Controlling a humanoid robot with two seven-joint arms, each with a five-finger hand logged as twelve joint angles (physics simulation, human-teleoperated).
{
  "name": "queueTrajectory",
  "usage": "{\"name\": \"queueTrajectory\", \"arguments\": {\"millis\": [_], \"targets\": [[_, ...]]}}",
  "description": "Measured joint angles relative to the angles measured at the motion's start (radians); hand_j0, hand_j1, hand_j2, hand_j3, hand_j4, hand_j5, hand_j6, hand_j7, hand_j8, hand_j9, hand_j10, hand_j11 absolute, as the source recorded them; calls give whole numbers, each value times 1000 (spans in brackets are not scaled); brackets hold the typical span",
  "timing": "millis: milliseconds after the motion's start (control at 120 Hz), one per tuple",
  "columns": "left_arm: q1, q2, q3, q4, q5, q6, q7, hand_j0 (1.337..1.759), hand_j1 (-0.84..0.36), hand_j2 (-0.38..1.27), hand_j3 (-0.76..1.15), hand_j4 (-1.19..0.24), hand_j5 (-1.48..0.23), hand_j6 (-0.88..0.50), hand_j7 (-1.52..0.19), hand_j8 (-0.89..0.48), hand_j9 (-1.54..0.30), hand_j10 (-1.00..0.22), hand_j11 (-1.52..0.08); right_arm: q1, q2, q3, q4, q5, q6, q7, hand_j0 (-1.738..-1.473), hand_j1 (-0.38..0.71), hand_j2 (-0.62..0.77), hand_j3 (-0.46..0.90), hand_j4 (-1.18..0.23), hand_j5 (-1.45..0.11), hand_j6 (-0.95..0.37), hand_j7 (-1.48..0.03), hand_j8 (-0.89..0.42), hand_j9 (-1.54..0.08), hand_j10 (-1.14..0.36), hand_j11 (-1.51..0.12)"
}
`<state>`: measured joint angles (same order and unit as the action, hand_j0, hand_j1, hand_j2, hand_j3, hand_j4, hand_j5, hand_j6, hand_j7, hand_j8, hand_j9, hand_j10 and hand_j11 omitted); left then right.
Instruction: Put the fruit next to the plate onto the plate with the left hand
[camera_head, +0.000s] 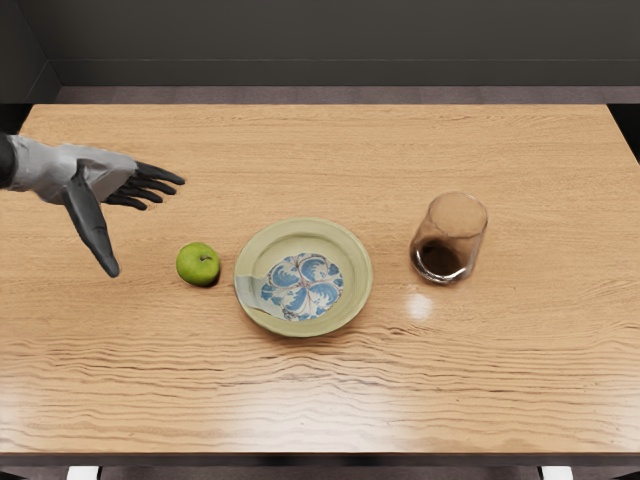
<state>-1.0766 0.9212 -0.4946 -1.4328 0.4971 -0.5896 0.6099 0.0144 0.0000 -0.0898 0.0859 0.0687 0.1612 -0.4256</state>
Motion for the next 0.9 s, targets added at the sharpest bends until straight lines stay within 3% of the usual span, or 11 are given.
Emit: {"name": "queueTrajectory", "arguments": {"millis": [100,425,508,775,900], "targets": [[-8,-43,52,-6,199,105,1,1658,278,12,0,-62,-78,-62,-78,-62,-78,-62,-78,2,0,1,0,1,0,0,-1658,-349,0,0,0,0,-1,0,-1,0,0,0],[27,-210,185,-6,512,422,1,1658,154,34,0,-168,-214,-170,-214,-169,-214,-168,-213,2,0,0,-1,2,0,1,-1658,-349,0,0,0,0,-1,0,0,0,0,0],[26,-209,217,-17,542,460,1,1658,145,36,0,-176,-223,-177,-223,-177,-223,-175,-223,3,0,0,-1,2,0,1,-1658,-349,0,0,0,0,-1,0,-1,0,0,0],[30,-182,286,-166,546,482,1,1658,133,39,0,-187,-237,-188,-237,-188,-237,-186,-237,4,0,-1,-2,1,-1,1,-1658,-349,0,0,0,0,-1,0,0,0,0,0],[28,-229,298,-177,545,489,1,1658,129,40,0,-190,-241,-191,-241,-191,-241,-189,-240,4,0,-1,-2,0,-1,1,-1658,-349,0,0,0,0,-1,0,0,0,0,0]]}}
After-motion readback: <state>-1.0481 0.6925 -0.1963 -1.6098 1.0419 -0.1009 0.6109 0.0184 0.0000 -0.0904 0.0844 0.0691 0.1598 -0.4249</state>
